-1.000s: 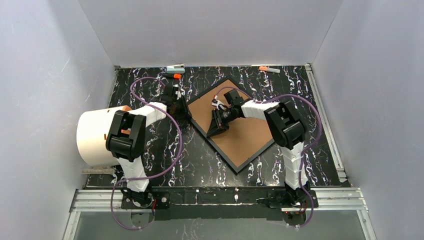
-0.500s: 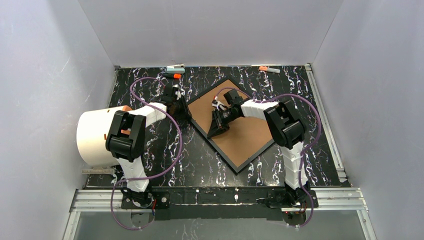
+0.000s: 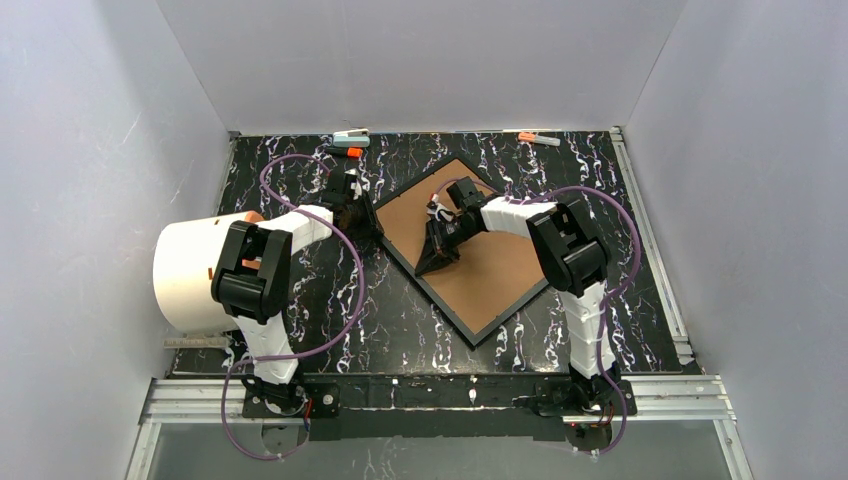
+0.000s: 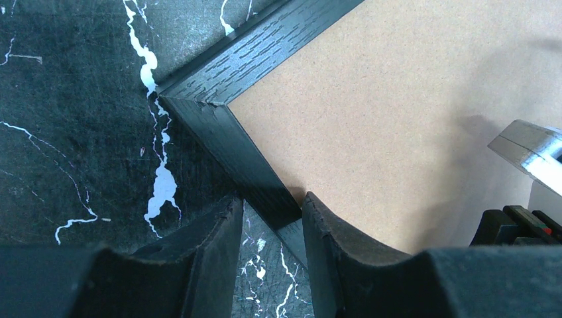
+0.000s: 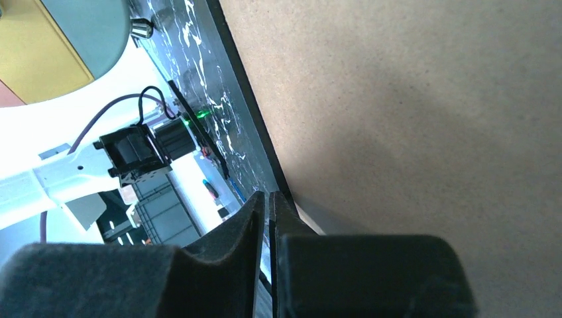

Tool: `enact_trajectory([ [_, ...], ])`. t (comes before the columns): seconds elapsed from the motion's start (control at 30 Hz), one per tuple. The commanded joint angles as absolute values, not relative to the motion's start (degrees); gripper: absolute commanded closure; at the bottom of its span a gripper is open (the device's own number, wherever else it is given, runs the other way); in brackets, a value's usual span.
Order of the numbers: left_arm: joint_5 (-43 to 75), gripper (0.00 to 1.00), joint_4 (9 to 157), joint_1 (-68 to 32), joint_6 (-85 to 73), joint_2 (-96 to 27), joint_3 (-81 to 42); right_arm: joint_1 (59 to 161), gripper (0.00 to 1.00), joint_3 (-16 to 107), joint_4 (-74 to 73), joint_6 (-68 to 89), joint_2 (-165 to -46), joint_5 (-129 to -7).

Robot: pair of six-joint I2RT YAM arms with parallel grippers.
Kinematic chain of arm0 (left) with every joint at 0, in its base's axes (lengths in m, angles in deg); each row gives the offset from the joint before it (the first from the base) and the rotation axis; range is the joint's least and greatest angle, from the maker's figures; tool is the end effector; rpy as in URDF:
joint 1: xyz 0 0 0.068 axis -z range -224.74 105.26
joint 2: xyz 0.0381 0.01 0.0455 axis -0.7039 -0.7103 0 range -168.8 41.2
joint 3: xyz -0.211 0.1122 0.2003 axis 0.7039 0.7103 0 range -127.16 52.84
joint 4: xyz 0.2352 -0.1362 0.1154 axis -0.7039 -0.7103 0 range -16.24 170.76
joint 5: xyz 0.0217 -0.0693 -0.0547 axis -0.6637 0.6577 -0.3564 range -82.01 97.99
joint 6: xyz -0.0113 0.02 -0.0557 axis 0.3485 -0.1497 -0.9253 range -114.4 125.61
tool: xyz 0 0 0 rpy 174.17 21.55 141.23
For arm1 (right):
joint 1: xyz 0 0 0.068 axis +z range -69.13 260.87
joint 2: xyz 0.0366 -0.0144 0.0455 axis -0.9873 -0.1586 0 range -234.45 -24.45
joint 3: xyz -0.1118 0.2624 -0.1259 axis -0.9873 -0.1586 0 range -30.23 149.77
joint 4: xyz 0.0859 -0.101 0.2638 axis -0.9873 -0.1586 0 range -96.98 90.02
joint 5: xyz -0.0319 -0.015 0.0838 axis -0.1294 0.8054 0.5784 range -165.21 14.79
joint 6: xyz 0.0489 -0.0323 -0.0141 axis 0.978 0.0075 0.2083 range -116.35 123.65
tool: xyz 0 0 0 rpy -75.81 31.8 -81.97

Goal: Put the photo into the frame
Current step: Install the photo frame at the center of the board.

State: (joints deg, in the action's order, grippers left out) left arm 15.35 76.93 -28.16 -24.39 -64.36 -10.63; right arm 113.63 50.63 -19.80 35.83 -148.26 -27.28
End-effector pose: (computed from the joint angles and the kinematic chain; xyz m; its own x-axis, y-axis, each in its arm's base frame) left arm 0.4128 -0.1289 0.1778 -0.7805 -0.2849 -0.5564 -0.0252 0.9037 -0.4274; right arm 0.3884 0.2893 0.1264 -0.9781 -0.2050 -0.0359 -0.1505 0.5777 0.8023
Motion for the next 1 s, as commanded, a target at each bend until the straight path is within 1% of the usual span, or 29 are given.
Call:
enact_trajectory([
  [0.0,14.5,0.65,70.8,-28.0,-21.7,-65.4,-8.6,111.4,0.82,49.6,-23.8,32.5,-152.9,-48.4],
  [0.5,13.7,0.65,70.2,-28.3,-21.0,-65.8,-8.7,109.9,0.83,49.0,-27.1,31.4,-153.1,-59.4],
  [0.67,13.8,0.65,70.2,-28.4,-20.9,-65.8,-8.7,109.6,0.83,47.6,-25.9,31.4,-152.0,-61.3],
  [0.8,14.2,0.65,70.1,-28.4,-20.9,-65.6,-9.1,109.6,0.81,46.1,-23.0,31.4,-148.4,-60.4],
  [0.9,16.0,0.61,69.8,-28.5,-20.8,-65.2,-9.9,109.5,0.77,45.2,-20.5,31.5,-143.1,-58.9],
  [0.97,17.4,0.53,69.8,-28.5,-20.6,-64.4,-10.4,109.5,0.72,44.3,-18.6,31.5,-139.1,-57.5],
])
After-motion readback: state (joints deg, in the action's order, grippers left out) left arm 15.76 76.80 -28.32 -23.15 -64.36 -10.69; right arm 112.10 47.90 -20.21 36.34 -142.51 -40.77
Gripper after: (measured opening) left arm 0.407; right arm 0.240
